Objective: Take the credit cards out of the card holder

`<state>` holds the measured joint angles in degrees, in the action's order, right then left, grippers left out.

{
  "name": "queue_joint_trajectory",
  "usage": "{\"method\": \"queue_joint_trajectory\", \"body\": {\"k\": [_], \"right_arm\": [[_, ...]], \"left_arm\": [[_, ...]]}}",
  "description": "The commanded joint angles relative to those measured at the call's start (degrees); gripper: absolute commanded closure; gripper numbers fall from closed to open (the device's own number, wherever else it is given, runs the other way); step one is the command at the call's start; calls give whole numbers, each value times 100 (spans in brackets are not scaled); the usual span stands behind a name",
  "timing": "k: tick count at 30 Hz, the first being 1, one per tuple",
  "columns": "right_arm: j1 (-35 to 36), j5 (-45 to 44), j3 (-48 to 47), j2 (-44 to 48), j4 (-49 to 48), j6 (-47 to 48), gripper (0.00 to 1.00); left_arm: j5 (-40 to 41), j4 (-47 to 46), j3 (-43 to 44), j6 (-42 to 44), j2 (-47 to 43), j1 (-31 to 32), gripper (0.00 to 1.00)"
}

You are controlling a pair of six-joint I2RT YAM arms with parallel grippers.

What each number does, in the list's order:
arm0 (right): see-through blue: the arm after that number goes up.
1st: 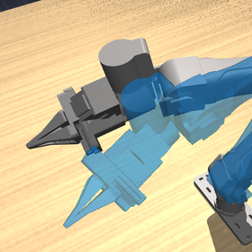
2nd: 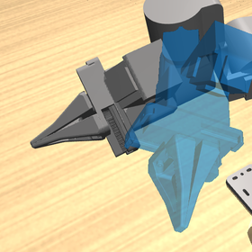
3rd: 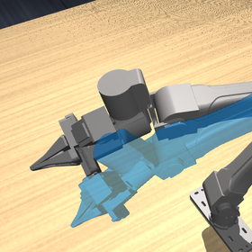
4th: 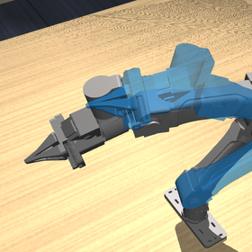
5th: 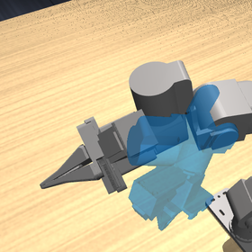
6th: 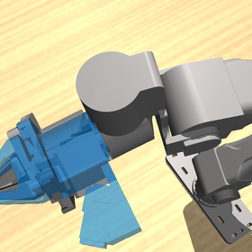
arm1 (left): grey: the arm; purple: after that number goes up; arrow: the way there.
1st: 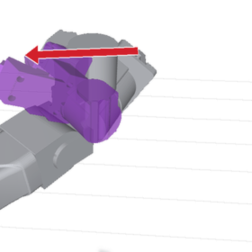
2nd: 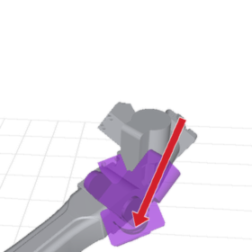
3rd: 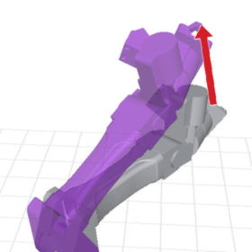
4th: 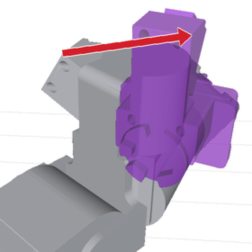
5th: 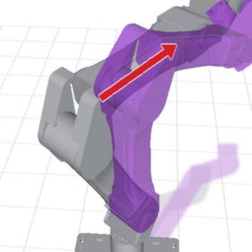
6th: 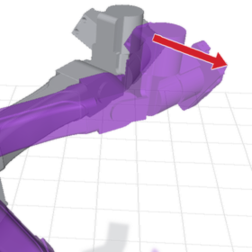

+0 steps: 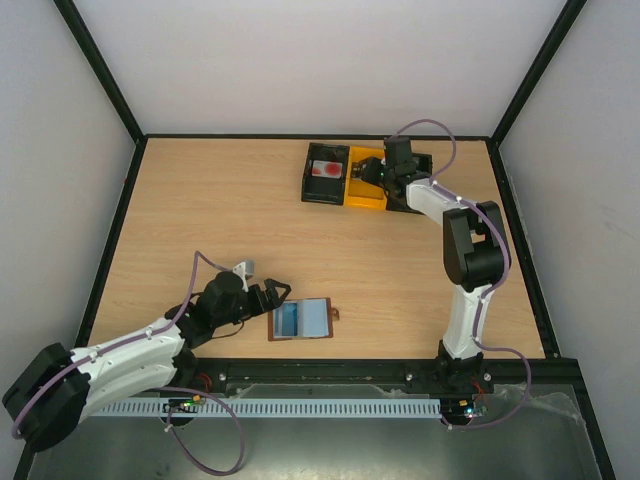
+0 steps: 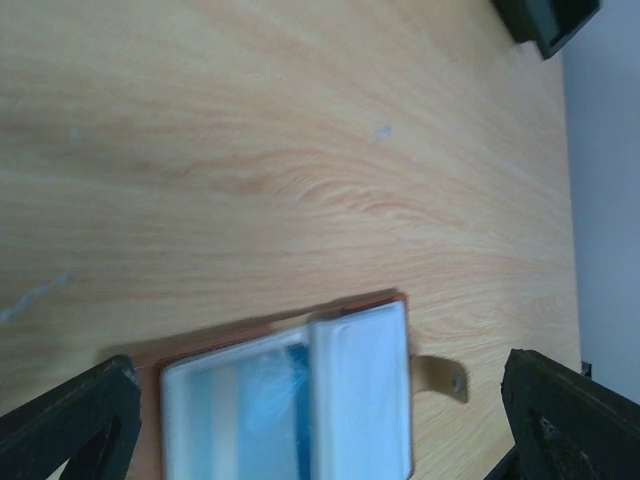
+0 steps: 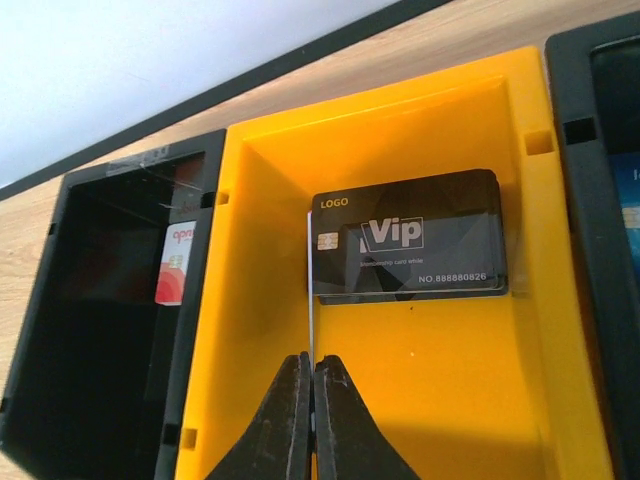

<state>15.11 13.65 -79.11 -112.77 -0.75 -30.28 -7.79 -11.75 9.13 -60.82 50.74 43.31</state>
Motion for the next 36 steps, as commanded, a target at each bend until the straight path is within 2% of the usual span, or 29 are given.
{"method": "queue_joint_trajectory", "body": {"k": [1,7,20,26,28,31,36], "right_arm": [[-31,54,-479,-331,219,-64,98],[-71,289,-858,-753,265,-190,98],[-199,158,-1424,-1208,462,-236,94],[-210,41,-1839,-1366,736,-300,87],[-211,-77,-1989,-1418,886,-309,83],[-210,-243,-2181,-1459,1129,-335,70],[-215,-178,-2250,-1277,1376,-444,55]], "left_arm": [[352,352,472,337,-217,-48,0],[594,1124,829,619,-3,-68,0],[386,873,614,483,182,-77,0],[104,853,584,613,113,-78,0],[26,835,553,594,73,-77,0],[-52,858,523,558,11,-83,0],[-280,884,496,570,-174,-86,0]]}}
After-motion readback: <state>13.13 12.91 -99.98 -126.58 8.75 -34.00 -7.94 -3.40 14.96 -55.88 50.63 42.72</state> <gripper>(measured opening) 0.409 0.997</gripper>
